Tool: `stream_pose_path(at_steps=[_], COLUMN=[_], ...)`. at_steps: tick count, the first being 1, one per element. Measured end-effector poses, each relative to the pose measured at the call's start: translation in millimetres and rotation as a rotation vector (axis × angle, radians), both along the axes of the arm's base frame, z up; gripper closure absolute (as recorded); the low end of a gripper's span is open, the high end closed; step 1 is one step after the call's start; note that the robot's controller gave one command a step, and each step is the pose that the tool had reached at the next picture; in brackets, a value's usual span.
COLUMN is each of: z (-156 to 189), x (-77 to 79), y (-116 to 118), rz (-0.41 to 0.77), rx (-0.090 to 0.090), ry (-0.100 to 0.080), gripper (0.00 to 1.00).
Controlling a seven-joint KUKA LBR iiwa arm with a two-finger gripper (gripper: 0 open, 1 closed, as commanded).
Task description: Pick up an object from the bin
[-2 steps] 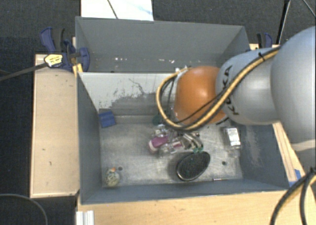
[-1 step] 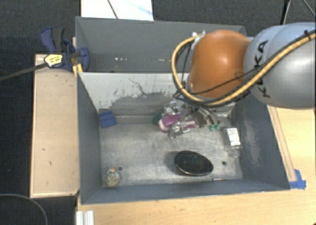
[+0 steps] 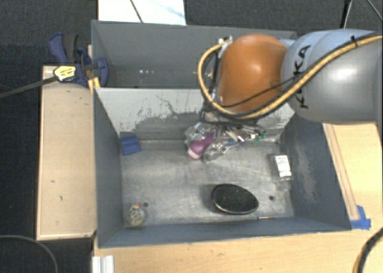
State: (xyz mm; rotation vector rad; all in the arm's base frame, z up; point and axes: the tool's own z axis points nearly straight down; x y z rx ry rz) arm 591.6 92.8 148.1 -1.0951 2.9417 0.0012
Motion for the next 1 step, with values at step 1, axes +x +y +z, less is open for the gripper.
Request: stream_pose_path(at_steps=[1], z=[87.2], x=[-1.8], y=[2.4], rz=[-0.011], rx=[0.001], ry=[-0.008], gripper=[1.00])
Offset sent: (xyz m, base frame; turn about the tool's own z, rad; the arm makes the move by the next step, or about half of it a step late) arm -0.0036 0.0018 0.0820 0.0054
